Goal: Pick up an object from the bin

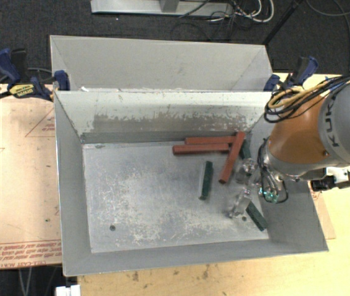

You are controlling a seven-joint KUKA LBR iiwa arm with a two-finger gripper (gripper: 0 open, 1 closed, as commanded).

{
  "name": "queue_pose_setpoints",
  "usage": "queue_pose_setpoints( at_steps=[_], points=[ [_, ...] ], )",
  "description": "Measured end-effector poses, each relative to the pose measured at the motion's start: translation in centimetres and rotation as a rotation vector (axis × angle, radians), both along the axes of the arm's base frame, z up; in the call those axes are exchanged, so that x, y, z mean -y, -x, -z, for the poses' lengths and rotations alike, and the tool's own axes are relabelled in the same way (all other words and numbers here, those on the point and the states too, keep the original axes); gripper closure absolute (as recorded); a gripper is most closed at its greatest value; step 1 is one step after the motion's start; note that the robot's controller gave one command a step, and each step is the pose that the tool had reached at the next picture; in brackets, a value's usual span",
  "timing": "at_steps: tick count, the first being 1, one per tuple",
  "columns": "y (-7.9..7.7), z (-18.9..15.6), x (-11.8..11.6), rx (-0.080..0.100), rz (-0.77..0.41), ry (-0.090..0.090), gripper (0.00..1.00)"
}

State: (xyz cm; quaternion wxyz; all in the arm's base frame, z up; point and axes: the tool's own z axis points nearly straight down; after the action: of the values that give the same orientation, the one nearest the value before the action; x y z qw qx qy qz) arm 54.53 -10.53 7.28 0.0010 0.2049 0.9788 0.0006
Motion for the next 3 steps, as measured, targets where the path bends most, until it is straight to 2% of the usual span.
queue_pose_setpoints(
  at_steps=[3],
  points=[
    [0.0,0.0,0.0,0.0,0.0,0.0,0.0]
  ],
)
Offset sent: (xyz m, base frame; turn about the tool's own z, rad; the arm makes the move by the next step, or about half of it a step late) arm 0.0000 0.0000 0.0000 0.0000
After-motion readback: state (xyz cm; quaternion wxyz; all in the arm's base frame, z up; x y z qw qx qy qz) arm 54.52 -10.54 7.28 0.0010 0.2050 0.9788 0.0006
